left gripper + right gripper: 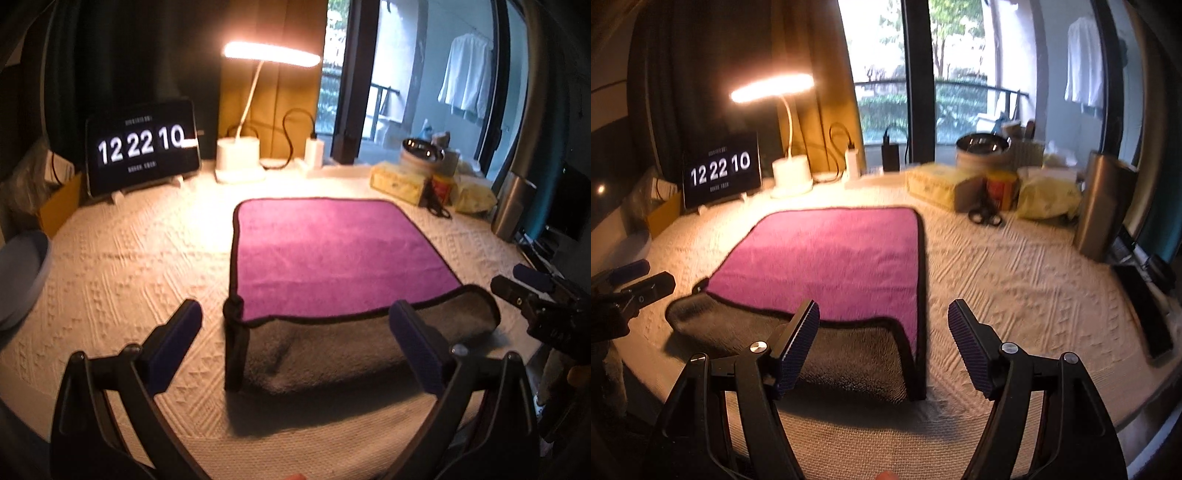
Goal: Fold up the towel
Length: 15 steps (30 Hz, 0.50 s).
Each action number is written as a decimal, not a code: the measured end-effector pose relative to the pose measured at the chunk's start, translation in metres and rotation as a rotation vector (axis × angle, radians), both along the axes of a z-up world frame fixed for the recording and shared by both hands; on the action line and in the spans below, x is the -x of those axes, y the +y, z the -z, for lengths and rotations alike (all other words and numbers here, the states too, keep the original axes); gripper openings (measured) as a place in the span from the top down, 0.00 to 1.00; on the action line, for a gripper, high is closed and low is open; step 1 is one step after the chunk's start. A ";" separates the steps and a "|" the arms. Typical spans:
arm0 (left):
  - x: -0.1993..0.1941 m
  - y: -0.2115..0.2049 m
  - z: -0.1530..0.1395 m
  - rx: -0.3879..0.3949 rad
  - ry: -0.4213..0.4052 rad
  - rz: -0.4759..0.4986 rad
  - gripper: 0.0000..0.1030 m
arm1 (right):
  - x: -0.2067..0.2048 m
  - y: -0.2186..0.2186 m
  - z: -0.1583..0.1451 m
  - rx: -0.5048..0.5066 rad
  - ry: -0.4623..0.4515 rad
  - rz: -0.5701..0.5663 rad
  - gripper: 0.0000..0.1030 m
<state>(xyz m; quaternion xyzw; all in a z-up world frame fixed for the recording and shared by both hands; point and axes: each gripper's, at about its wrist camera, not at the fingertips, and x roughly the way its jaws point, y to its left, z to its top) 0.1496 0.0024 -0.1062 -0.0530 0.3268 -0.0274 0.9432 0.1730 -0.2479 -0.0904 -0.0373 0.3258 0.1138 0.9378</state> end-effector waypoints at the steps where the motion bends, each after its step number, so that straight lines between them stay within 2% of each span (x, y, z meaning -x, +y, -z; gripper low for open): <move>1: -0.003 0.001 0.005 0.003 0.017 -0.002 0.01 | -0.003 0.001 0.004 0.000 0.015 -0.004 0.27; 3: -0.010 0.002 0.014 0.011 0.052 -0.004 0.04 | -0.008 0.002 0.011 -0.003 0.039 -0.012 0.27; 5: -0.015 0.003 0.022 0.018 0.087 -0.004 0.13 | -0.012 0.002 0.016 -0.006 0.056 -0.020 0.27; 10: -0.026 0.005 0.037 0.053 0.151 0.014 0.18 | -0.024 0.001 0.028 -0.007 0.110 -0.026 0.31; 11: -0.028 0.005 0.040 0.056 0.162 0.022 0.23 | -0.026 0.001 0.030 -0.007 0.122 -0.025 0.32; 14: -0.029 0.004 0.043 0.046 0.178 0.021 0.27 | -0.030 0.000 0.036 -0.009 0.145 -0.026 0.39; 15: -0.030 0.004 0.045 0.041 0.185 0.020 0.32 | -0.031 0.000 0.037 -0.008 0.151 -0.027 0.44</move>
